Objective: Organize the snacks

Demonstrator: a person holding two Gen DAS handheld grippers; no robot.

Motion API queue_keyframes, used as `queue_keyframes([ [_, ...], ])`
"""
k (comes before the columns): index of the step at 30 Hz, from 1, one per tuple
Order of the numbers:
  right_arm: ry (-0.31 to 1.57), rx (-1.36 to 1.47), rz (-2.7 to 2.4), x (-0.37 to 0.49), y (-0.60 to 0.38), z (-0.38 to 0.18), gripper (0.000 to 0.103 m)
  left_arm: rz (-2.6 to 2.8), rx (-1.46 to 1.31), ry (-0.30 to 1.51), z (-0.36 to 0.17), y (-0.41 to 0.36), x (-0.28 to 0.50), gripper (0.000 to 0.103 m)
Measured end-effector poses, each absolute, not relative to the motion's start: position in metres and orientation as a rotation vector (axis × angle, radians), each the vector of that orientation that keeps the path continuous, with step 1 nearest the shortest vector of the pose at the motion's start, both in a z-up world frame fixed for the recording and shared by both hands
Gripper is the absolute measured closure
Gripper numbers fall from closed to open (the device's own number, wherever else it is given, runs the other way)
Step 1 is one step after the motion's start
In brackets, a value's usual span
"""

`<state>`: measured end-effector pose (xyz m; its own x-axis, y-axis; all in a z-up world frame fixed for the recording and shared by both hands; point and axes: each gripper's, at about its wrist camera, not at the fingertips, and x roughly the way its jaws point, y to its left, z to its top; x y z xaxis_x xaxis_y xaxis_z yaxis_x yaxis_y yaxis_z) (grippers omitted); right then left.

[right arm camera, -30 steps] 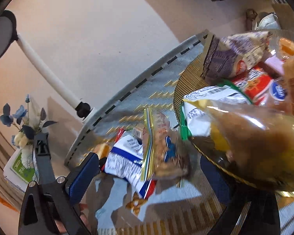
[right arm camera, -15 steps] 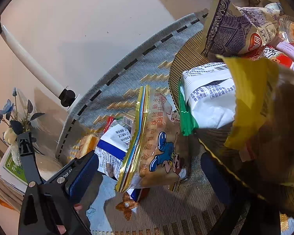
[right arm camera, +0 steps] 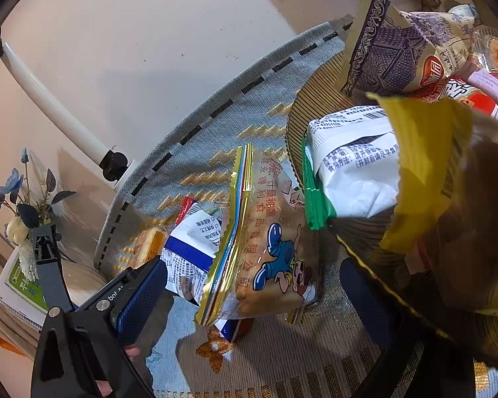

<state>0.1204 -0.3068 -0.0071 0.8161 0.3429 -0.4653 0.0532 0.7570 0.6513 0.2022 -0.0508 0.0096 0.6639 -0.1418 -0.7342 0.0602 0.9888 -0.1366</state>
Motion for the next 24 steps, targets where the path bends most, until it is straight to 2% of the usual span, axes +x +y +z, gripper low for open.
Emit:
queue_keyframes([
  [24,0.604,0.705,0.168,0.1207,-0.3058,-0.0075,0.000,-0.118,-0.090,0.844,0.0125,-0.0586,0.2031,0.001],
])
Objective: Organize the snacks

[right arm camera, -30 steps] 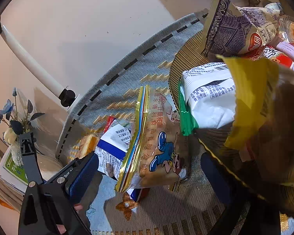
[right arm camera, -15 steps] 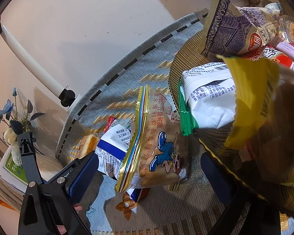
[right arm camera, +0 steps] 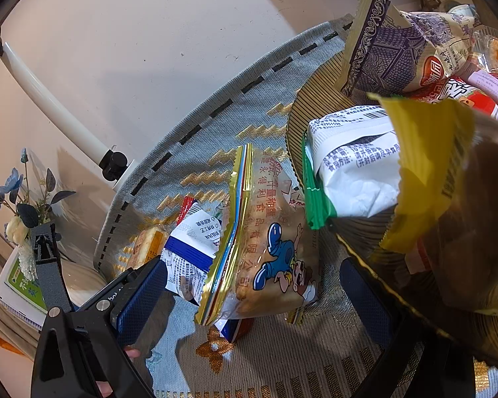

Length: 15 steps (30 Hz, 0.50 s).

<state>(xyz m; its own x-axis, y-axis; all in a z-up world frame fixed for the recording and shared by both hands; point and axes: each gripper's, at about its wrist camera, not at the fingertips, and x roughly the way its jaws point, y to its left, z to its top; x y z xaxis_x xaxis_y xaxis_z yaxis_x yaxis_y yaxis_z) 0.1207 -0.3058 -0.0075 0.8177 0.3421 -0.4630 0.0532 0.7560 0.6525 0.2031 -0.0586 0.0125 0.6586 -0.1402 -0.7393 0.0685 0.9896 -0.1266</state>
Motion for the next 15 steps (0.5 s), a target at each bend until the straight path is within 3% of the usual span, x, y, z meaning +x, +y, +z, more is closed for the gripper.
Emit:
queue_keyframes([
  [15,0.603,0.707,0.168,0.1206,-0.3058,-0.0077,0.000,-0.117,-0.087,0.844,0.0131,-0.0591,0.2026,0.001],
])
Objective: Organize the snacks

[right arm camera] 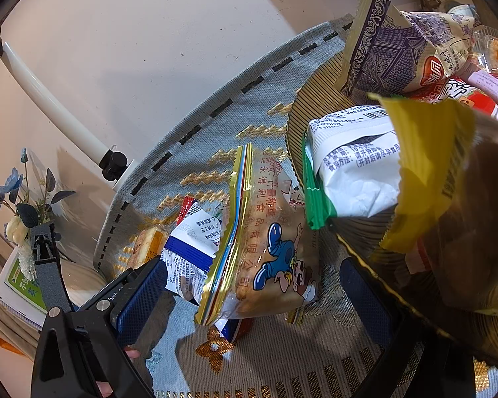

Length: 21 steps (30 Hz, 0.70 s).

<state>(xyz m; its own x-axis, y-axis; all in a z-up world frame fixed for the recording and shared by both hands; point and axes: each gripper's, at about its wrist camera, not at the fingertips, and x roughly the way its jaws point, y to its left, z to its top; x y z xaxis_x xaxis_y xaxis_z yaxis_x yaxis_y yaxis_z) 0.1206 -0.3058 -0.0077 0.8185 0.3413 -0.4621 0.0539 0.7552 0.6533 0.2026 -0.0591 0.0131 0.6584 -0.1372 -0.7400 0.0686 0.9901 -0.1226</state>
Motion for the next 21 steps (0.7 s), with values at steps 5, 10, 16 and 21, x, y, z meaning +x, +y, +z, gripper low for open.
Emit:
queue_keyframes([
  [5,0.602,0.707,0.167,0.1204,-0.3056,-0.0078,0.000,-0.117,-0.084,0.842,0.0138,-0.0603,0.2021,0.001],
  [10,0.601,0.708,0.167,0.1205,-0.3054,-0.0079,0.000,-0.119,-0.079,0.831,0.0169,-0.0622,0.2016,0.001],
  [16,0.597,0.711,0.172,0.1192,-0.3048,-0.0089,0.000,-0.123,-0.076,0.822,0.0210,-0.0657,0.1986,0.001],
  [21,0.578,0.743,0.195,0.1134,-0.3114,-0.0131,0.000,-0.144,-0.089,0.824,0.0224,-0.0657,0.1984,0.002],
])
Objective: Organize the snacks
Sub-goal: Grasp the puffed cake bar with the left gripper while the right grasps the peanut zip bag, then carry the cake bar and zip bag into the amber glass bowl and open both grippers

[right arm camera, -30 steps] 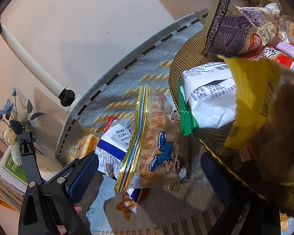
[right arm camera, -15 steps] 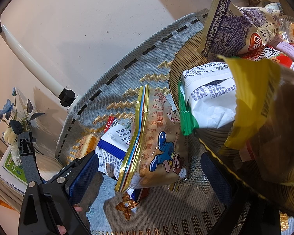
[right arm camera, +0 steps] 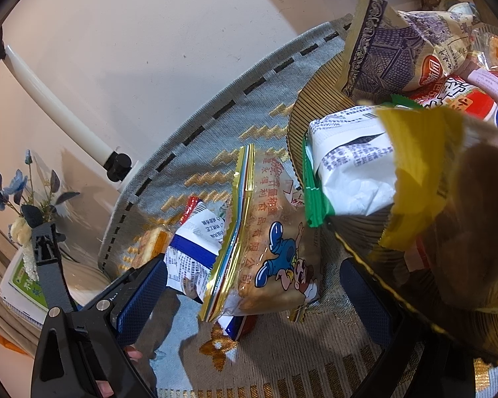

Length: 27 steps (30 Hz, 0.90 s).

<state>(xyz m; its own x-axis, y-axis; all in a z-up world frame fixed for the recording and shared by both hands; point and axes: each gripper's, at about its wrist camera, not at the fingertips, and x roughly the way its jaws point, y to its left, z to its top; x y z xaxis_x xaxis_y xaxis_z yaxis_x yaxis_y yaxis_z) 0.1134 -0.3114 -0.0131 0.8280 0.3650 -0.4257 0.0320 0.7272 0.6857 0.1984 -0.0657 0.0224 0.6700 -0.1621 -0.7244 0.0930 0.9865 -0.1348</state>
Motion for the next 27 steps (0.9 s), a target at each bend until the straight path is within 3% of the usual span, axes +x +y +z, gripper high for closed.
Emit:
queue_keyframes([
  [2,0.554,0.777,0.212,0.110,-0.316,-0.013,0.000,-0.168,-0.099,0.817,0.024,-0.065,0.197,0.009],
  [3,0.556,0.790,0.209,0.109,-0.319,-0.014,0.007,-0.184,-0.106,0.809,0.025,-0.064,0.197,0.021],
  [4,0.567,0.799,0.207,0.109,-0.321,-0.016,0.014,-0.173,-0.107,0.803,0.025,-0.063,0.195,0.026],
  [5,0.578,0.799,0.199,0.109,-0.324,-0.016,0.044,-0.172,-0.118,0.794,0.027,-0.061,0.194,0.028],
  [6,0.601,0.777,0.180,0.109,-0.322,-0.015,0.057,-0.175,-0.135,0.785,0.028,-0.057,0.193,0.032],
  [8,0.594,0.787,0.201,0.108,-0.322,-0.015,0.059,-0.195,-0.170,0.758,0.031,-0.051,0.190,0.048],
  [10,0.586,0.798,0.207,0.104,-0.324,-0.015,0.061,-0.211,-0.165,0.745,0.032,-0.052,0.188,0.052],
  [27,0.428,0.679,0.271,0.085,-0.307,0.015,0.069,-0.168,-0.097,0.658,0.045,-0.060,0.176,0.054],
])
